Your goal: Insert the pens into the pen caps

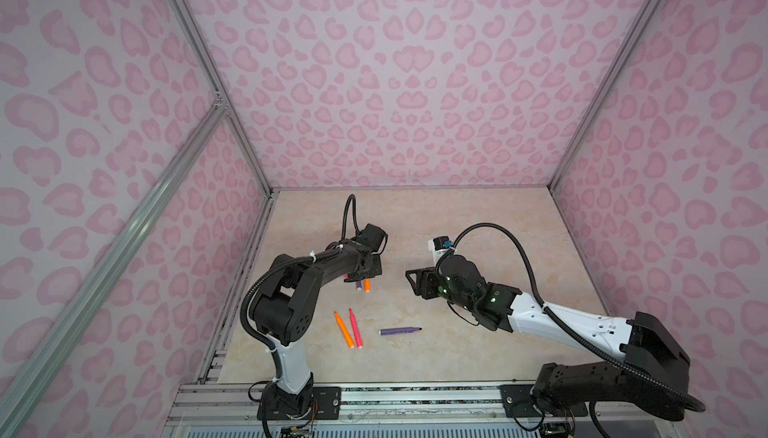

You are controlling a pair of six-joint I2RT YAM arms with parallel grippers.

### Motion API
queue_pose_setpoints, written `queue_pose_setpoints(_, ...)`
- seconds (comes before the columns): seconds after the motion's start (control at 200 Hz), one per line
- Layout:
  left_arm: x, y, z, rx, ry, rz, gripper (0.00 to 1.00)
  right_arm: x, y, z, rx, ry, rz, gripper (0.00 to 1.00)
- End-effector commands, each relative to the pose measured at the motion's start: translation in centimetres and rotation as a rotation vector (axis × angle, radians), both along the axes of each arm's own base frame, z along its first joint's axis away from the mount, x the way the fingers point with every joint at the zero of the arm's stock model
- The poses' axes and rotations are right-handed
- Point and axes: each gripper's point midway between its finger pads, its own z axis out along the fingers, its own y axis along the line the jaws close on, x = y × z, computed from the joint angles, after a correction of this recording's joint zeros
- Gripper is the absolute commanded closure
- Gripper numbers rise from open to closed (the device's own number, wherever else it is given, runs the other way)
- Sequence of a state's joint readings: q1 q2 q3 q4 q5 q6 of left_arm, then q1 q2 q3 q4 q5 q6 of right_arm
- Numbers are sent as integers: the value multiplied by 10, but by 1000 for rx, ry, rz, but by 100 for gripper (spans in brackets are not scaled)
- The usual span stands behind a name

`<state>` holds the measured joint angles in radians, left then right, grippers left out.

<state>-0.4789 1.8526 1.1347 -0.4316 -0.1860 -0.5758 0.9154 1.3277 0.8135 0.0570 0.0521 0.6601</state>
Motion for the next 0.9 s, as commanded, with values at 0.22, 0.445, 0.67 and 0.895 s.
queue_pose_setpoints(0.22,-5,-10,11,-69,-25,-52,61,6,-20,17,0,-55,-55,32)
queue_pose_setpoints(0.445,-27,-33,56,-173,-124,-154,55,11,-48,36,18,-128,-145,32)
queue_pose_setpoints(0.67,-128,-71,82,-185,-136,-487,48,11,-78,58,88,-179,-204,30)
queue_pose_setpoints(0.895,-184,-70,70,-241,-68,-579,40,9,-81,61,105,-192,-205,29)
